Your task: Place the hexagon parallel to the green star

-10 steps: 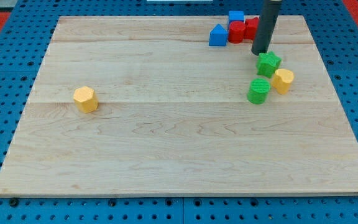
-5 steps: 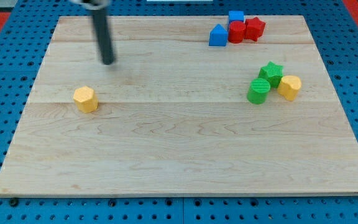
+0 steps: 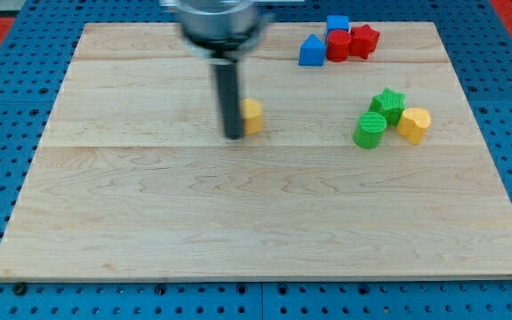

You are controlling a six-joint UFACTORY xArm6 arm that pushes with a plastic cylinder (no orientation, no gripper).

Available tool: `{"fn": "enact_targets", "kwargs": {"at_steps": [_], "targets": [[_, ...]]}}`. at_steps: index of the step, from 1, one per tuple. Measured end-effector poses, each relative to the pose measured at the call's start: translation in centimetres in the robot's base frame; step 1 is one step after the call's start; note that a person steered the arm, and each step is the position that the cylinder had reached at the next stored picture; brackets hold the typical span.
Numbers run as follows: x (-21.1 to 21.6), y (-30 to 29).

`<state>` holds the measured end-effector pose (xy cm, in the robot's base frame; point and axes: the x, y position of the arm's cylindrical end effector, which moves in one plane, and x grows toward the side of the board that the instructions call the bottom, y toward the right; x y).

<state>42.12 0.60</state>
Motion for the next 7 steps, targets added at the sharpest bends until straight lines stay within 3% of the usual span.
{"fn": "enact_targets", "kwargs": {"at_steps": [1,2,3,5,6,7], "targets": [[0.2,0.2],[0.2,-10.8],[-2.3,-10.5],[-2.7,5.0],[-1.6,3.2],[-3.7,0.1]]}}
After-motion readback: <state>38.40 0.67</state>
